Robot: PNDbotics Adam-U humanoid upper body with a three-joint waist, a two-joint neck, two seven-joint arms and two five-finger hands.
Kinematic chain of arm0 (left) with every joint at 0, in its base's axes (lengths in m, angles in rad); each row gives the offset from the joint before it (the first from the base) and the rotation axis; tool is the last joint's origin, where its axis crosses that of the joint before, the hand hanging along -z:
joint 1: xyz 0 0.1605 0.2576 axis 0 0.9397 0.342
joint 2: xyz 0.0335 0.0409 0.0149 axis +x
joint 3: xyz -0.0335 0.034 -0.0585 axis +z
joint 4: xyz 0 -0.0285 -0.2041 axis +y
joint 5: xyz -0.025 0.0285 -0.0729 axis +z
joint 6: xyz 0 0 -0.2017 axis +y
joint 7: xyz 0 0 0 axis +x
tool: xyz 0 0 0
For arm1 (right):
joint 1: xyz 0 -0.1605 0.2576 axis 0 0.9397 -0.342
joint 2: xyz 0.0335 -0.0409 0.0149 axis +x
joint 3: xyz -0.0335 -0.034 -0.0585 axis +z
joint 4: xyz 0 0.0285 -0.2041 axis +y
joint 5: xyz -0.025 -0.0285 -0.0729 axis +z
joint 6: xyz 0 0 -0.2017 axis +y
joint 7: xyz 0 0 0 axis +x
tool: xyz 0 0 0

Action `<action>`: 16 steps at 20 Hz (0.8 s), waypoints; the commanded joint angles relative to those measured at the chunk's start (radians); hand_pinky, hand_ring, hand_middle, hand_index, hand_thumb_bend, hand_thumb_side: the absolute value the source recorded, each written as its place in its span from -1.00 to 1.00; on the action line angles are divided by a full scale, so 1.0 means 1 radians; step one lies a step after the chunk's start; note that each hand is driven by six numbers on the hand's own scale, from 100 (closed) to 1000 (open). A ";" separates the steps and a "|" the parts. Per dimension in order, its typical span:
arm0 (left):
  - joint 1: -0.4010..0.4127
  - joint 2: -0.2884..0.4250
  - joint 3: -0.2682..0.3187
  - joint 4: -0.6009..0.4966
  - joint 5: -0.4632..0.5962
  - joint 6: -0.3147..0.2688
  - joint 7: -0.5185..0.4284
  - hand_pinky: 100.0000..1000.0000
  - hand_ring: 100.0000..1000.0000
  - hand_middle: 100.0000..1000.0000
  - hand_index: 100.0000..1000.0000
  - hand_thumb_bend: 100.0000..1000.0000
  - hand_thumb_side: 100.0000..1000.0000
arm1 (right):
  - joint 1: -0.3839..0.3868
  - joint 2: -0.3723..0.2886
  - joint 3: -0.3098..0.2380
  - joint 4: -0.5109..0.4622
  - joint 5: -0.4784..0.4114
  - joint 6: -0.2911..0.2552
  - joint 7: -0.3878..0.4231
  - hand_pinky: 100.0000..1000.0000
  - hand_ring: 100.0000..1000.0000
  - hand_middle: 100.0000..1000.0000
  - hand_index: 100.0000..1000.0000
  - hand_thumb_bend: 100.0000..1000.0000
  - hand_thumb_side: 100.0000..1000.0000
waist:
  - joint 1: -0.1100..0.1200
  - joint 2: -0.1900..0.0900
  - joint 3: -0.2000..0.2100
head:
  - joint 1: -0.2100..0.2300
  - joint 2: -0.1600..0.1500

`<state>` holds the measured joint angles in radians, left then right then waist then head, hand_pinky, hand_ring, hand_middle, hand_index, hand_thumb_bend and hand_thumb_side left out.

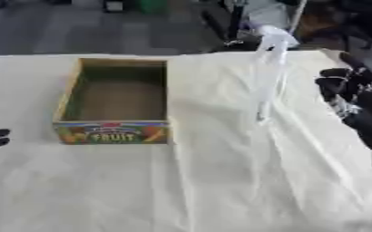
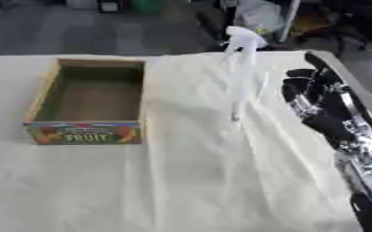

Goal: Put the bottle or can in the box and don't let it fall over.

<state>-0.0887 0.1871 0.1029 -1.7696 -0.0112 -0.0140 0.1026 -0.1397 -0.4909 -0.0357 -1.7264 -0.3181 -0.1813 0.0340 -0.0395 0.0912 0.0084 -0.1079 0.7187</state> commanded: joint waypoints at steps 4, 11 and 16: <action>-0.010 0.016 0.006 -0.018 -0.006 -0.002 0.001 0.37 0.29 0.48 0.65 -0.23 0.48 | -0.010 -0.054 -0.003 0.006 -0.017 0.000 0.005 0.69 0.49 0.38 0.96 -0.48 -0.62 | 0.000 -0.010 0.004 | -0.003 0.000; -0.011 0.019 0.004 -0.018 -0.006 -0.002 -0.002 0.37 0.29 0.48 0.65 -0.22 0.48 | -0.023 -0.118 0.015 0.046 -0.069 -0.006 0.016 0.70 0.53 0.43 0.98 -0.44 -0.62 | 0.001 -0.010 0.007 | -0.004 -0.003; -0.014 0.019 0.001 -0.019 -0.005 -0.003 -0.005 0.37 0.29 0.48 0.65 -0.22 0.48 | -0.054 -0.189 0.040 0.110 -0.132 -0.030 0.029 0.71 0.54 0.43 0.99 -0.39 -0.60 | 0.003 -0.009 0.014 | -0.010 -0.007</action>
<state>-0.0890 0.1870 0.1024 -1.7698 -0.0112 -0.0140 0.1009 -0.1808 -0.6275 0.0066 -1.6242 -0.4302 -0.2022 0.0599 -0.0388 0.0912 0.0223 -0.1154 0.7184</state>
